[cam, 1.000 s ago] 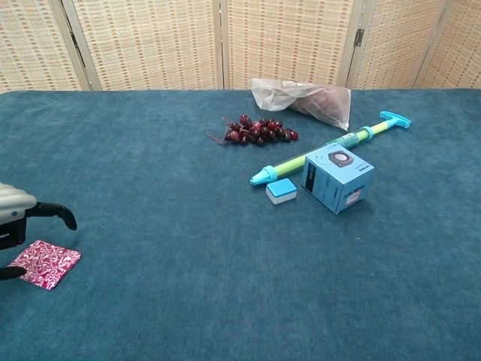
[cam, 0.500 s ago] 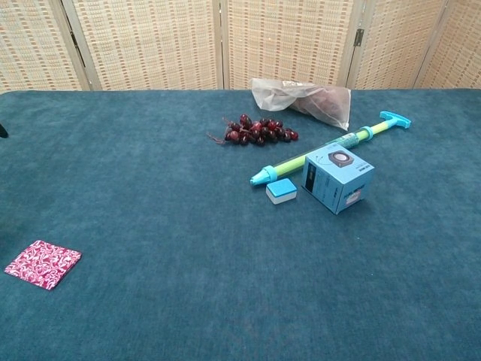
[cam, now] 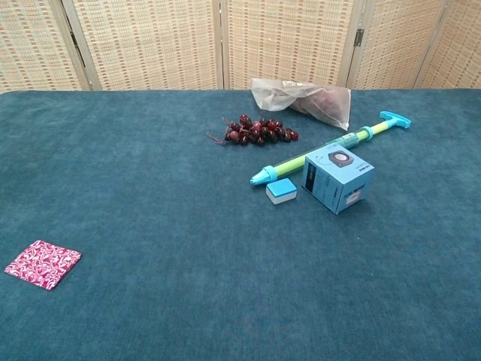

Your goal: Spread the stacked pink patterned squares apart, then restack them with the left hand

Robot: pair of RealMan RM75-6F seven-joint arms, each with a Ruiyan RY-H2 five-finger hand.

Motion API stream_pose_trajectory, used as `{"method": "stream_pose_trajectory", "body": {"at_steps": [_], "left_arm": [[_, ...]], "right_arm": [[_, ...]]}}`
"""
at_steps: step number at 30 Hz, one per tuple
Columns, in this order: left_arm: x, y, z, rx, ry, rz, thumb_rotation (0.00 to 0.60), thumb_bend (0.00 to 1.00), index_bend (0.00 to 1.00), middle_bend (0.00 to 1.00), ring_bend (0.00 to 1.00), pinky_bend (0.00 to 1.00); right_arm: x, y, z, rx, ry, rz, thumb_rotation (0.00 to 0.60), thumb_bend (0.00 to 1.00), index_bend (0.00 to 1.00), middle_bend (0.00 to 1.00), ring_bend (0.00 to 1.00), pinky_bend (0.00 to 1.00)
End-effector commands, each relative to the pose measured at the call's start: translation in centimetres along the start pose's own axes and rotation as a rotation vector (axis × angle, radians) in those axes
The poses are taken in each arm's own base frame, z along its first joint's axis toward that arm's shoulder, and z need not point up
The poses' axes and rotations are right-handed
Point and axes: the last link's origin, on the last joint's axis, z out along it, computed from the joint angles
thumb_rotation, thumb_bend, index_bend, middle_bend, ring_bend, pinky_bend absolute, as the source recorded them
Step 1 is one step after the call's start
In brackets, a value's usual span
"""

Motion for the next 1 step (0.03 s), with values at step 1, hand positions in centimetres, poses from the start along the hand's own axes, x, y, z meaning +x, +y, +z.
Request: {"method": "stream_pose_trajectory", "body": {"at_steps": [1], "left_arm": [[0.14,0.07,-1.28,-0.005,0.028,0.013,0.600,0.34,0.28,0.33,0.21,0.30]], "right_arm": [[-0.08,0.04,-0.30,-0.017,0.006,0.001,0.600,0.30,0.20,0.23,0.18,0.27]]}}
